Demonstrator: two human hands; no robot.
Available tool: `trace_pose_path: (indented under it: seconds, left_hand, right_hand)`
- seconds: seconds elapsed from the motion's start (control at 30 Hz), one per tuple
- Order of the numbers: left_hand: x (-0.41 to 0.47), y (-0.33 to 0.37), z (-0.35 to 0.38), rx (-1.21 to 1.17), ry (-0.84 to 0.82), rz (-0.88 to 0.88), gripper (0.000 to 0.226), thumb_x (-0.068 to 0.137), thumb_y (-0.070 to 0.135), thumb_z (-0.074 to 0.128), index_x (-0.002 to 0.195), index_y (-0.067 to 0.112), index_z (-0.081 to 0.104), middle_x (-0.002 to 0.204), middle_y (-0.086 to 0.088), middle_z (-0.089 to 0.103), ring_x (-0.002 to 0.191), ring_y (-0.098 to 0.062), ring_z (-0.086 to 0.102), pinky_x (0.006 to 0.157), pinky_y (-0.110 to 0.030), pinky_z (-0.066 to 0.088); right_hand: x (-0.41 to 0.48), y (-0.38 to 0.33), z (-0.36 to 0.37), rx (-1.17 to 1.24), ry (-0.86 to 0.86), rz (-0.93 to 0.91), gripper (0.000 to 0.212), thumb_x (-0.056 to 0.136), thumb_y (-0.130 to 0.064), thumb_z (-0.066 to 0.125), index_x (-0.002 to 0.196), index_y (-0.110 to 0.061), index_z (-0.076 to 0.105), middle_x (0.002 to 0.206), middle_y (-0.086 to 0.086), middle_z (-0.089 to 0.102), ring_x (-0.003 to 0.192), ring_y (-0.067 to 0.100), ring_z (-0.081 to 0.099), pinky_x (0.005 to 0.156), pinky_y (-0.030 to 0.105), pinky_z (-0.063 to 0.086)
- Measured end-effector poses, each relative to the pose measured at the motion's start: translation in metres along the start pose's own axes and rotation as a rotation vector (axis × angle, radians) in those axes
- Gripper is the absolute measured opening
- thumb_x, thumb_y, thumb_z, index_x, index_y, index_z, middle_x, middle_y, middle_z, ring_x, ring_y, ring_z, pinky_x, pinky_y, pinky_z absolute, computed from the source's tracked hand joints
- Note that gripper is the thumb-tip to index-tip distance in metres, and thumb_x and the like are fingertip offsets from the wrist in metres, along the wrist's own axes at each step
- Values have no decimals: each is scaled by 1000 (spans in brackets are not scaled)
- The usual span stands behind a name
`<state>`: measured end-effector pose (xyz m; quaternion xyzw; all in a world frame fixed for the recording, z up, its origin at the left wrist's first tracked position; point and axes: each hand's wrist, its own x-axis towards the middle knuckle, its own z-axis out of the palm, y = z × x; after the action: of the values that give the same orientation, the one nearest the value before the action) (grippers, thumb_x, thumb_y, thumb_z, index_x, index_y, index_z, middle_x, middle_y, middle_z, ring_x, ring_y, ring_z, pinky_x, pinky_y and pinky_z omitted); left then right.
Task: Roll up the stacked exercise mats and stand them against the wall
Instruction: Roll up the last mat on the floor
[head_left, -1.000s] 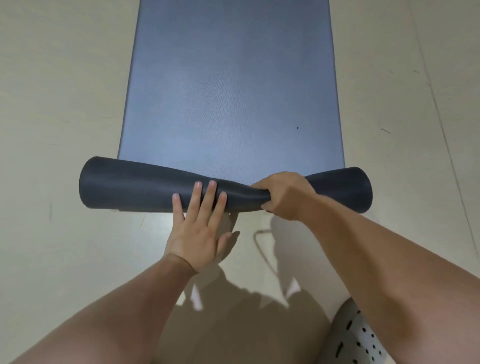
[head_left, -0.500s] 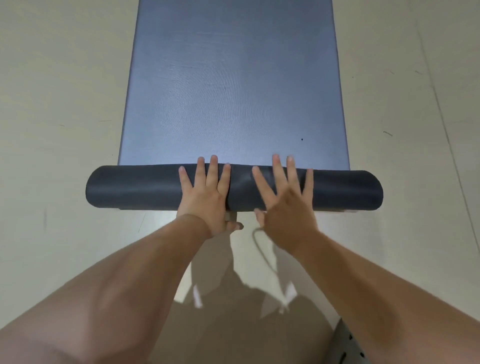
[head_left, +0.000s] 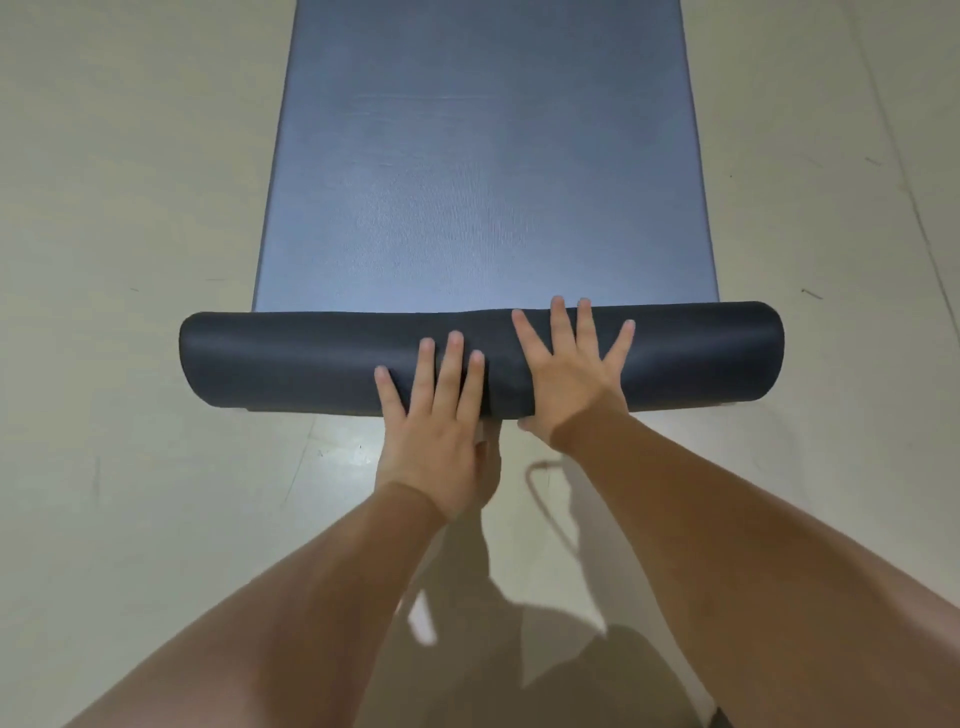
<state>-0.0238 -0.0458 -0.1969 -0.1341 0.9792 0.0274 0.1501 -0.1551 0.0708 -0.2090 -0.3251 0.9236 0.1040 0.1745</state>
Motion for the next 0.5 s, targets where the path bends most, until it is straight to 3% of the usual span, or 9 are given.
trace_pose_path:
  seconds: [0.13, 0.27, 0.33, 0.4, 0.5]
  left_hand:
    - [19, -6, 6, 37, -95, 0, 100, 97, 59, 37, 155, 12, -29, 162, -15, -35, 151, -39, -29, 114, -77, 1]
    - [59, -21, 0, 60, -146, 15, 128, 82, 64, 61, 153, 13, -33, 162, -14, -36, 151, -37, -30, 115, -76, 1]
    - [74, -24, -4, 68, -145, 2, 122, 87, 45, 66, 154, 15, -31, 163, -13, -33, 152, -36, -28, 116, -76, 2]
    - [79, -24, -9, 78, -112, -9, 105, 93, 19, 58, 157, 16, -25, 167, -12, -26, 154, -35, -22, 116, -76, 5]
    - [82, -23, -22, 59, -89, -11, 88, 95, 4, 46, 161, 18, -11, 170, -11, -9, 157, -32, -10, 115, -76, 8]
  right_hand:
    - [21, 12, -19, 29, -87, -45, 122, 84, -65, 74, 164, -33, -13, 174, 14, -3, 160, 40, -6, 119, 76, 0]
    - [14, 23, -17, -33, 84, -113, 113, 88, -64, 70, 166, -34, -6, 173, 20, 6, 160, 39, 6, 124, 71, 8]
    - [13, 21, -11, -119, 116, -106, 111, 92, -53, 70, 165, -35, -11, 173, 23, 3, 160, 41, 4, 123, 71, 7]
    - [21, 18, -18, -105, 80, -84, 104, 98, -31, 65, 163, -37, -17, 172, 24, 1, 160, 43, 1, 122, 72, 7]
    - [39, 17, -37, -87, -27, -79, 111, 96, -16, 66, 161, -42, -20, 172, 24, 4, 159, 45, 2, 122, 73, 7]
